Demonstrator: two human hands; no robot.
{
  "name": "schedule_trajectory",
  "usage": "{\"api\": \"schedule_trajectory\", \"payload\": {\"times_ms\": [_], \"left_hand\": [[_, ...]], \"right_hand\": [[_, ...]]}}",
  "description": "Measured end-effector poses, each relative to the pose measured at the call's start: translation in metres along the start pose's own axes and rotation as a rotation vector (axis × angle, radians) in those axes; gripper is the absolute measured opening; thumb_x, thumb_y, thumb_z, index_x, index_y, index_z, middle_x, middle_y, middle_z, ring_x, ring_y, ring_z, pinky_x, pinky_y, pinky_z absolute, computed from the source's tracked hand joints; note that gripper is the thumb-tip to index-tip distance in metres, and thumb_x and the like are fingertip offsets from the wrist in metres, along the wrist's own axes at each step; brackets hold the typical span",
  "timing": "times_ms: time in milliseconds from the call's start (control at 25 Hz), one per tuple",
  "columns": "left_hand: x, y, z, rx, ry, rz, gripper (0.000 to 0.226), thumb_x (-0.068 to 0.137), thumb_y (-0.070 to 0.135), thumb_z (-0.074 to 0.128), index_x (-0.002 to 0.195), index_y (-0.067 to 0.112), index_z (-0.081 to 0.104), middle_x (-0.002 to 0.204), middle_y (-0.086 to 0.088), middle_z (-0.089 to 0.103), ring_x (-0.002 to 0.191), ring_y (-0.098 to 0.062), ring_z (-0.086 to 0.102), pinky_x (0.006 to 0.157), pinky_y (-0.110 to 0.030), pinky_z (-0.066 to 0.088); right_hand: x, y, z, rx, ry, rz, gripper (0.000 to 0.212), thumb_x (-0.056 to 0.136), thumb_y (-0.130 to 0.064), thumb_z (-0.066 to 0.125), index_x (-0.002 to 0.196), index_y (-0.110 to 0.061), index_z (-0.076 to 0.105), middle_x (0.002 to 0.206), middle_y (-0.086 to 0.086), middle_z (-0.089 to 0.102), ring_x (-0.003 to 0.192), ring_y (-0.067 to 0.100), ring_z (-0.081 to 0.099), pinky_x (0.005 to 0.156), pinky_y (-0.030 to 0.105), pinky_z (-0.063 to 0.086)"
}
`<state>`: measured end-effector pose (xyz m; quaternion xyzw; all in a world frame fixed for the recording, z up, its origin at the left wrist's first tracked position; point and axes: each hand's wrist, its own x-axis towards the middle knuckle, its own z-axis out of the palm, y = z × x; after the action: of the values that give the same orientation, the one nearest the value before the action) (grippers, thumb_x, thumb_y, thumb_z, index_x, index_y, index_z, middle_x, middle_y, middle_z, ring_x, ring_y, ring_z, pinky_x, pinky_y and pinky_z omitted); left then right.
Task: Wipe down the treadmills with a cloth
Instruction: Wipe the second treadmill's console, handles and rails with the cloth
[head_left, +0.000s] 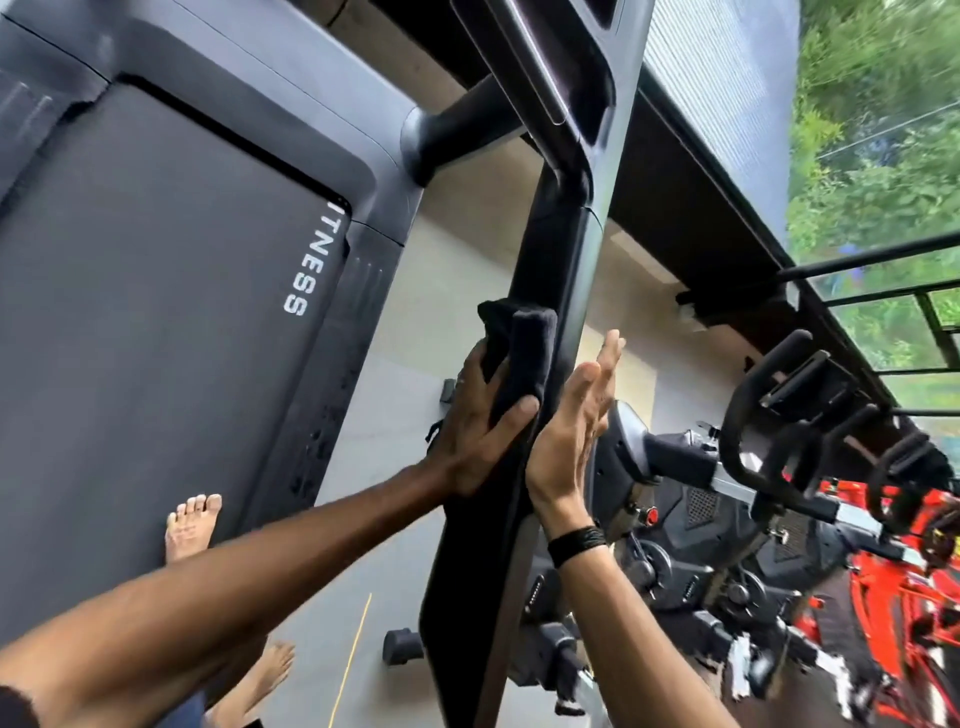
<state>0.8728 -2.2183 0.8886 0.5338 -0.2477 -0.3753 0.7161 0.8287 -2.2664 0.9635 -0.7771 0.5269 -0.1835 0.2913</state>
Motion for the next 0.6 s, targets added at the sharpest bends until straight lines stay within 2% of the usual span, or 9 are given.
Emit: {"api": "schedule_trajectory", "payload": {"times_ms": [80,120,200,240,280,360,480,520,600], "left_hand": [[0.064,0.001,0.004,0.032,0.06,-0.171,0.07,0.084,0.069,0.041,0.148,0.046,0.022,0.149,-0.01,0.039,0.133,-0.025,0.045,0.109,-0.049,0.039],[0.093,0.004,0.006,0.064,0.074,-0.321,0.075,0.086,0.073,0.038,0.149,0.035,0.027,0.144,-0.012,0.044,0.128,-0.03,0.048,0.107,-0.048,0.04],[0.127,0.003,0.009,0.121,0.073,-0.682,0.073,0.092,0.073,0.03,0.146,0.024,0.036,0.14,-0.014,0.051,0.124,-0.036,0.052,0.104,-0.044,0.04],[0.127,0.002,0.011,0.131,0.061,-0.794,0.073,0.094,0.072,0.026,0.144,0.021,0.04,0.139,-0.015,0.053,0.124,-0.037,0.052,0.104,-0.044,0.039],[0.122,0.003,0.012,0.132,0.065,-0.832,0.074,0.094,0.072,0.024,0.143,0.02,0.041,0.14,-0.015,0.052,0.125,-0.037,0.051,0.106,-0.047,0.037],[0.111,0.016,0.017,0.129,0.096,-0.724,0.077,0.089,0.076,0.024,0.149,0.028,0.034,0.145,-0.016,0.044,0.132,-0.037,0.043,0.112,-0.052,0.031],[0.154,0.036,0.016,0.08,0.121,-0.398,0.089,0.074,0.083,0.032,0.149,0.034,0.031,0.15,-0.014,0.038,0.136,-0.034,0.039,0.114,-0.051,0.03],[0.178,0.04,0.014,0.071,0.14,-0.367,0.095,0.069,0.086,0.038,0.147,0.032,0.035,0.148,-0.012,0.041,0.134,-0.034,0.042,0.113,-0.05,0.033],[0.217,0.035,0.006,0.006,0.16,-0.429,0.103,0.059,0.095,0.046,0.14,0.032,0.045,0.139,-0.007,0.053,0.125,-0.032,0.052,0.108,-0.048,0.04]], "right_hand": [[0.001,-0.004,0.003,-0.075,-0.027,-0.002,0.086,0.082,-0.086,0.001,0.154,-0.041,-0.001,0.167,-0.015,-0.004,0.15,-0.003,-0.009,0.12,0.039,-0.012],[0.001,-0.008,0.003,-0.134,-0.046,0.01,0.084,0.081,-0.087,-0.001,0.153,-0.043,-0.005,0.167,-0.014,-0.007,0.149,-0.003,-0.013,0.119,0.037,-0.013],[0.0,-0.011,0.004,-0.243,-0.074,0.032,0.09,0.077,-0.089,-0.006,0.155,-0.043,-0.009,0.165,-0.013,-0.017,0.148,-0.002,-0.021,0.116,0.034,-0.017],[-0.001,-0.011,0.004,-0.282,-0.081,0.034,0.094,0.076,-0.09,-0.007,0.156,-0.041,-0.01,0.164,-0.012,-0.021,0.147,-0.001,-0.024,0.116,0.034,-0.018],[0.0,-0.011,0.003,-0.31,-0.091,0.027,0.096,0.075,-0.09,-0.007,0.156,-0.039,-0.011,0.164,-0.012,-0.024,0.147,0.0,-0.026,0.116,0.036,-0.019],[0.006,-0.015,0.004,-0.342,-0.101,0.008,0.095,0.076,-0.089,-0.008,0.156,-0.039,-0.014,0.162,-0.012,-0.028,0.146,0.001,-0.028,0.118,0.038,-0.019],[0.016,-0.022,0.009,-0.377,-0.095,-0.019,0.09,0.079,-0.087,-0.009,0.155,-0.038,-0.018,0.16,-0.012,-0.032,0.146,0.004,-0.03,0.12,0.043,-0.017],[0.017,-0.023,0.011,-0.384,-0.092,-0.021,0.09,0.079,-0.087,-0.009,0.154,-0.039,-0.019,0.16,-0.012,-0.033,0.146,0.004,-0.03,0.12,0.044,-0.017],[0.02,-0.024,0.011,-0.426,-0.087,-0.032,0.09,0.078,-0.086,-0.011,0.154,-0.038,-0.02,0.16,-0.01,-0.034,0.146,0.006,-0.031,0.119,0.042,-0.019]]}}
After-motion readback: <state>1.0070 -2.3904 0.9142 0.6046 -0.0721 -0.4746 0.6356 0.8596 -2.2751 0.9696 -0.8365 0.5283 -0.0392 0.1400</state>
